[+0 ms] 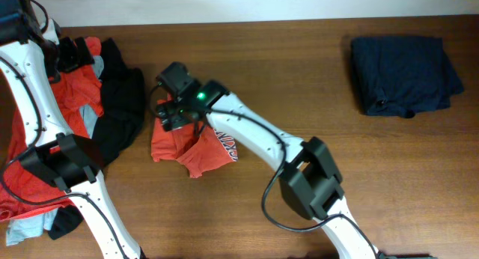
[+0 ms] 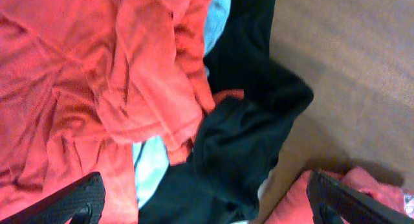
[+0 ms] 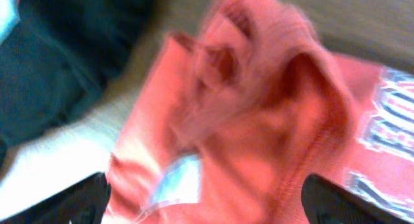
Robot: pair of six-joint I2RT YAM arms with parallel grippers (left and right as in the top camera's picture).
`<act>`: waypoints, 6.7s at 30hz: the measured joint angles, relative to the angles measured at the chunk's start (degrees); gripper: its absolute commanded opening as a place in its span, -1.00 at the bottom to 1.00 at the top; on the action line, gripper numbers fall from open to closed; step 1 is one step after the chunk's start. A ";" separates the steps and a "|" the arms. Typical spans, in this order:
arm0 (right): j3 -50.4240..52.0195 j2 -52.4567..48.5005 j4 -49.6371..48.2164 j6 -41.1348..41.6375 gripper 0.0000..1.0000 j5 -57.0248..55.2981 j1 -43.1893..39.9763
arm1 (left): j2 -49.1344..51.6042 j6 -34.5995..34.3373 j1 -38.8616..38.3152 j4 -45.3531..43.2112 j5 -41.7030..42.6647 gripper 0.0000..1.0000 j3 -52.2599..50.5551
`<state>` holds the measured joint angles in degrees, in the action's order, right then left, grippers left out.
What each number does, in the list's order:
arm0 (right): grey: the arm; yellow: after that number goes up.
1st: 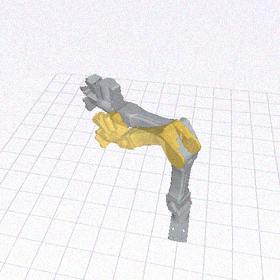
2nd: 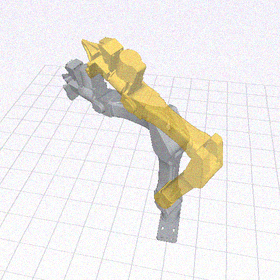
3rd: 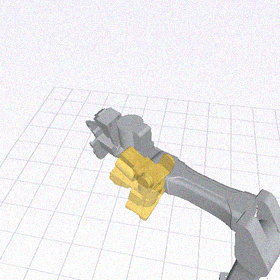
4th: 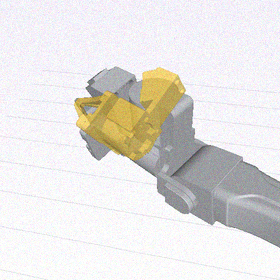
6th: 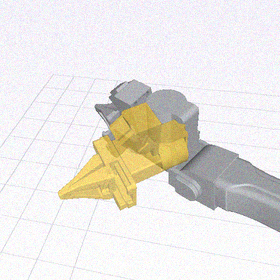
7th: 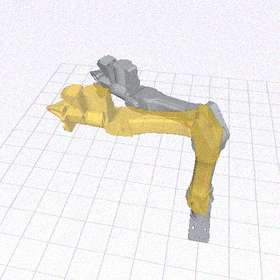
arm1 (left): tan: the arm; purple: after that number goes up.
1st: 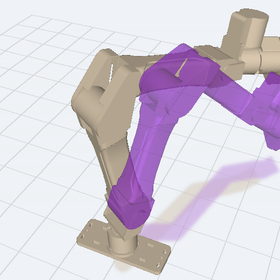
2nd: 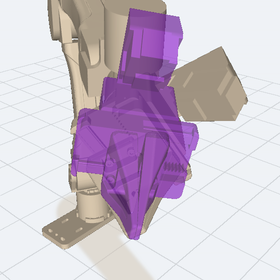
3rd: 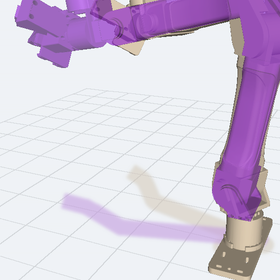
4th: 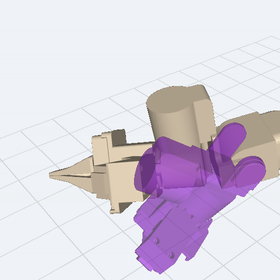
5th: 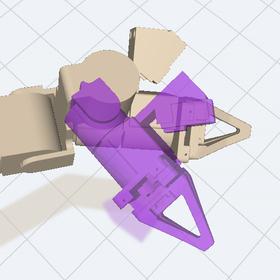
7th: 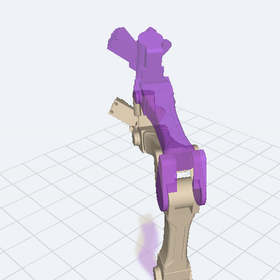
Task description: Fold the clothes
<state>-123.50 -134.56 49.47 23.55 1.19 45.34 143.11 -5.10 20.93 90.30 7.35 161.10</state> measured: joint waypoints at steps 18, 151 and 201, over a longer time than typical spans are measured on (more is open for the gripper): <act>-10.08 11.19 24.65 -10.29 0.97 12.07 -33.99 | 0.00 13.75 -10.29 6.21 10.99 0.98 -14.51; -7.72 8.39 24.24 -18.32 0.96 13.94 -34.45 | -11.21 17.94 -11.19 3.54 14.97 0.93 -35.12; -7.72 8.39 26.84 -19.71 0.96 14.19 -36.11 | -11.43 2.73 -33.48 -34.64 19.69 -0.47 -59.10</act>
<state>-131.22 -126.17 76.31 3.84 15.38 9.23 131.68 -2.37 -12.56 55.66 27.05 102.00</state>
